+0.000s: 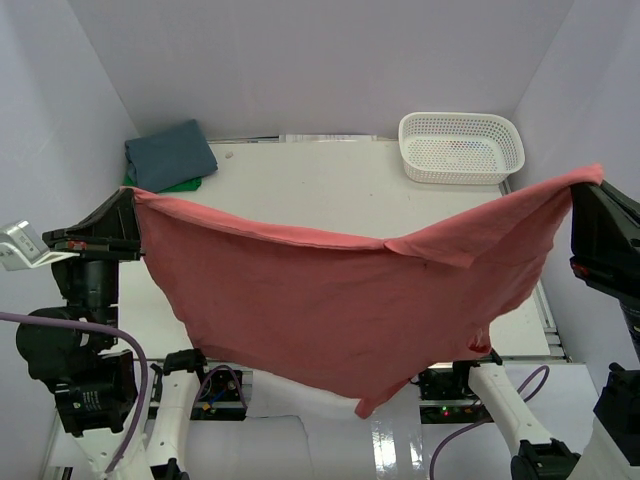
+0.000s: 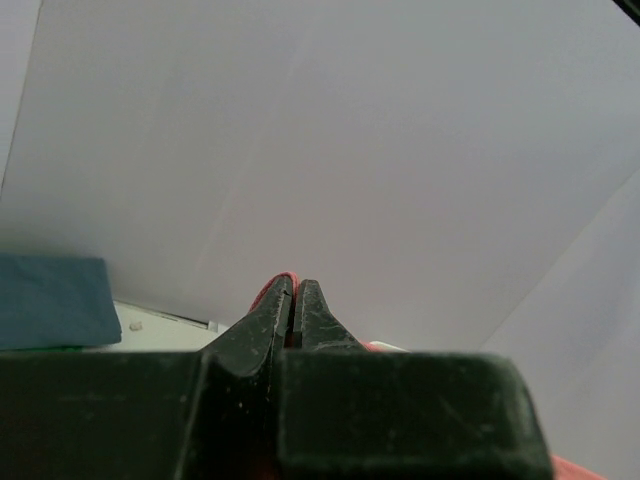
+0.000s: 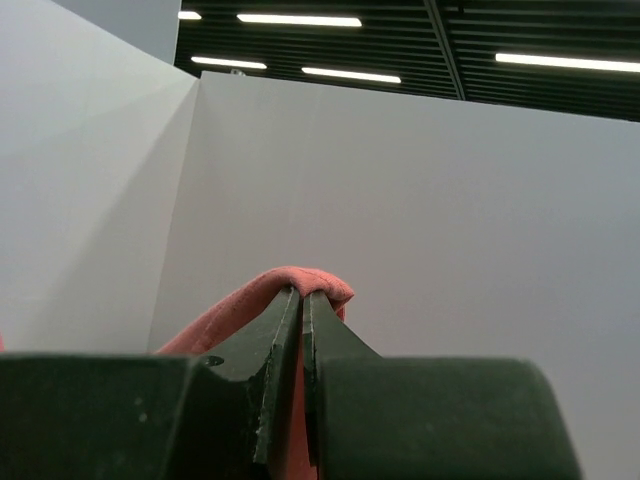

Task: Fold and stack the t-shirts
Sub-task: Flatten out the tshirt

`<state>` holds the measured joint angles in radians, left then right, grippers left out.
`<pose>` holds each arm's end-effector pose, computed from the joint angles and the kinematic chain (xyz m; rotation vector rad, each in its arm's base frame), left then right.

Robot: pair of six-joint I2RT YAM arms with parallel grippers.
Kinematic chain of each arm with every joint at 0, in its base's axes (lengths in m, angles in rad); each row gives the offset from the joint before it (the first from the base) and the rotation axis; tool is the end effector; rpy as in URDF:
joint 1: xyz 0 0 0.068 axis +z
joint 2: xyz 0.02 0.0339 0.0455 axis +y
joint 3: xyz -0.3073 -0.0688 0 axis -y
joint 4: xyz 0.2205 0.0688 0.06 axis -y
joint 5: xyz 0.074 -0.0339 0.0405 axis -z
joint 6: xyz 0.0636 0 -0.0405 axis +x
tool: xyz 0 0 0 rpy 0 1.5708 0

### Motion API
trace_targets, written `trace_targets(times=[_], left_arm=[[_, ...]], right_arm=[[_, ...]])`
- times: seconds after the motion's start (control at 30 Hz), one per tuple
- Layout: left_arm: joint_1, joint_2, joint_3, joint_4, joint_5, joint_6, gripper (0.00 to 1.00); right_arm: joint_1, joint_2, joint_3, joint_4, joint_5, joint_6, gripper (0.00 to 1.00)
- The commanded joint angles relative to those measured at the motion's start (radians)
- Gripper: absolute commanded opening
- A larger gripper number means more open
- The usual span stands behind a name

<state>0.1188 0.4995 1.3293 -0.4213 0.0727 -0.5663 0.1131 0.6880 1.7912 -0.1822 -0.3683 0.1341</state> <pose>-0.0184 -0.0068 0.5185 -0.3327 1.1262 -0.4377 -0.0929 0.0125 0.6387 -0.3502 0.6492 0.3556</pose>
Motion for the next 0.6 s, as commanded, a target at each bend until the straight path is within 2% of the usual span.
trace_targets(times=[0.0, 0.57], left_arm=[[-0.008, -0.019, -0.007, -0.005, -0.050, 0.023, 0.00], [-0.030, 0.016, 0.174, -0.034, -0.059, 0.048, 0.00]], right_arm=[[-0.021, 0.015, 0.014, 0.084, -0.030, 0.048, 0.08], [-0.026, -0.013, 0.132, 0.066, 0.048, 0.025, 0.08]])
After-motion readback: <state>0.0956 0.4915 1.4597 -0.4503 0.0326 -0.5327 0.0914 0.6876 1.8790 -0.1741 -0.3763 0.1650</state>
